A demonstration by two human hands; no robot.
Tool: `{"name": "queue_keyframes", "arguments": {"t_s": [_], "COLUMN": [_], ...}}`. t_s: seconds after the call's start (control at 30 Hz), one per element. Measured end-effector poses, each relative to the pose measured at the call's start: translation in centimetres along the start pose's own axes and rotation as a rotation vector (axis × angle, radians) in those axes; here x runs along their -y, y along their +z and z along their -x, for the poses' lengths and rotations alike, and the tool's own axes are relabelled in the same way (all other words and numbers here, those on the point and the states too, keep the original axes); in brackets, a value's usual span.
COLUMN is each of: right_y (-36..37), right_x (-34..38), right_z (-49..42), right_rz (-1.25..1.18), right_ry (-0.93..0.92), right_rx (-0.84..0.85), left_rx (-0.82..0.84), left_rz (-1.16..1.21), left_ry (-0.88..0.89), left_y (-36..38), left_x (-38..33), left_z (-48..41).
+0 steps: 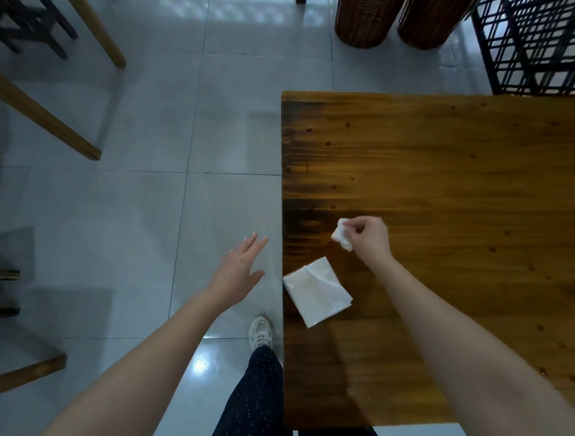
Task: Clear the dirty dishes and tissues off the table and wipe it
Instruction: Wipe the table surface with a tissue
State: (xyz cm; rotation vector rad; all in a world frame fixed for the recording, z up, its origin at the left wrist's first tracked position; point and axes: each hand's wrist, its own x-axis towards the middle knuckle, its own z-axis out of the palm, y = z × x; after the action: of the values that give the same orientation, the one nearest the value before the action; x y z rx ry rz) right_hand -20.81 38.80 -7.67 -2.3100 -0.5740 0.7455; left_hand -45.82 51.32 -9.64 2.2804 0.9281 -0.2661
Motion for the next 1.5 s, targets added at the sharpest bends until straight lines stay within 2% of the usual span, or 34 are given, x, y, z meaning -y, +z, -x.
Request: {"name": "queue_keyframes", "arguments": {"t_s": [0.07,0.23,0.43,0.67,0.77,0.87,0.93,1.03,1.23,1.33,1.5], "right_y": [1.2,1.9,1.6,1.8,1.9,1.1,0.7,1.7,5.4,4.8,0.4], "right_x": [-0.3,-0.7,-0.4,-0.9,-0.8,-0.2,0.1,0.9,2.8,2.8,2.0], "right_z": [1.5,2.6,0.8,0.6,0.1,-2.0,-3.3,-3.2,-0.6,-1.0,-4.6], "right_rz": [0.029,0.110,0.219,0.273,0.220,0.039,-0.008,0.011,0.092,0.118,0.091], "right_ry": [-0.076,-0.238,-0.279,-0.309,-0.273,-0.045,0.080,0.106,-0.152,-0.214,-0.047], "right_rx": [0.077,0.141,0.208,0.184,0.081,-0.146,-0.230,-0.235,-0.023,0.034,-0.142], "left_rx": [0.013,0.072,0.138,0.146,0.143,0.190,0.233,0.234,0.217,0.229,0.132], "left_rz": [0.001,0.023,0.004,0.028,0.061,0.045,0.024,-0.057,-0.014,0.029,0.117], "left_ry": [0.001,0.003,0.018,0.017,0.025,0.035,0.019,-0.001,-0.039,-0.035,0.021], "left_y": [0.0,-0.1,-0.3,-1.3,-1.4,-1.2,-1.0,-1.1,-1.1,-1.1,-0.6], "left_x": [-0.1,-0.9,-2.1,-2.8,-3.2,-3.6,-3.6,-3.7,-3.9,-3.3,-1.9], "left_z": [-0.5,-1.7,-3.6,-5.4,-5.8,-6.0,-6.1,-6.5,-6.6,-6.4,-5.4]}}
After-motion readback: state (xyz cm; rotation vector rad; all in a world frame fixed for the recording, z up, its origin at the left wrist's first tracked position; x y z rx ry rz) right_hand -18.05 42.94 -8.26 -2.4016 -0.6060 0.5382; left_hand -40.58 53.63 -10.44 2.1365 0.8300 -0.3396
